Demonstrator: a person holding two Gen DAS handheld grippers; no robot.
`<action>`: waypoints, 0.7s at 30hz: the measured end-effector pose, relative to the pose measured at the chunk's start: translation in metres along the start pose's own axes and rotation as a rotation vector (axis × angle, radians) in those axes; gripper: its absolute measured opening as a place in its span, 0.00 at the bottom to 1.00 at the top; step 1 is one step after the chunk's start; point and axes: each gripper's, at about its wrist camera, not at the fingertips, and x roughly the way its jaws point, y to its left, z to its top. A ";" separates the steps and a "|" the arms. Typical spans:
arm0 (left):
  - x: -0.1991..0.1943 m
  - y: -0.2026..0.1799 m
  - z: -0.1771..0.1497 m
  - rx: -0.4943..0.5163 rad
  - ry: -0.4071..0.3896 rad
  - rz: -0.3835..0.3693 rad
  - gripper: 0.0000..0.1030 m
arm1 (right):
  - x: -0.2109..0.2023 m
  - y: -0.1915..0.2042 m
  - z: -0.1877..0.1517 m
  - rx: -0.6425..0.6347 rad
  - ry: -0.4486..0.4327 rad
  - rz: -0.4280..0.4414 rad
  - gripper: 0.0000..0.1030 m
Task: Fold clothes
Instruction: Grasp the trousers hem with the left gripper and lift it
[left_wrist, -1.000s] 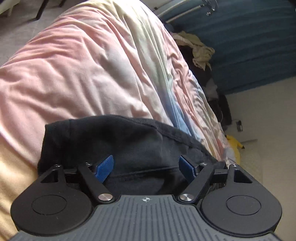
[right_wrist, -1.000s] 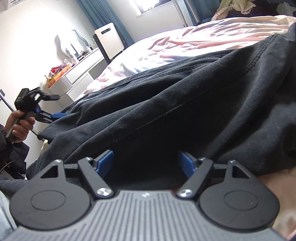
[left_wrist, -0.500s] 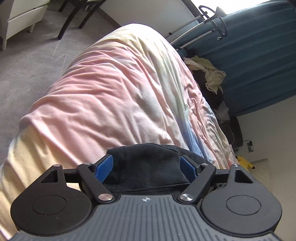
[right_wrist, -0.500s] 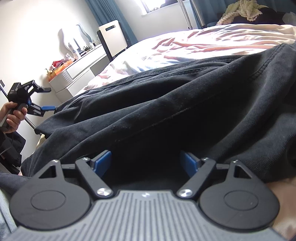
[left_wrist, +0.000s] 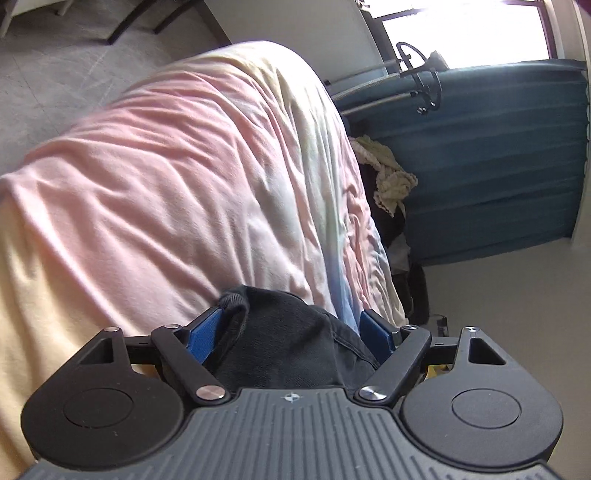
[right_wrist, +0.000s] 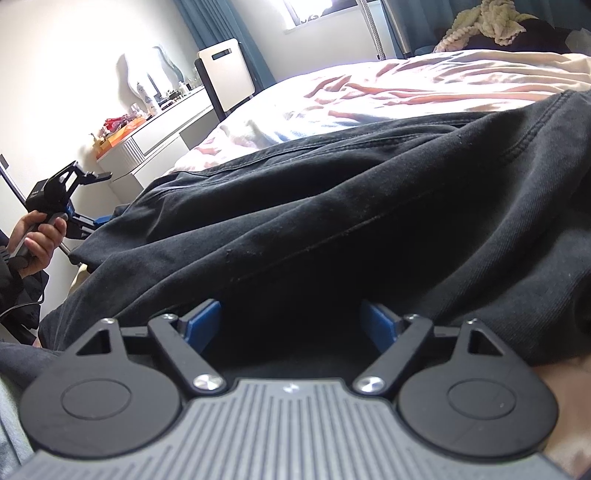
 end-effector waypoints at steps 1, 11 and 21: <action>0.006 -0.007 -0.001 0.020 0.032 -0.018 0.79 | 0.000 0.000 0.000 0.000 0.000 0.000 0.83; 0.032 -0.041 -0.002 0.049 0.121 0.200 0.75 | 0.001 0.001 -0.001 -0.005 -0.004 -0.001 0.83; -0.003 -0.059 -0.029 0.100 0.089 0.244 0.75 | 0.000 0.005 0.001 -0.015 0.001 -0.009 0.83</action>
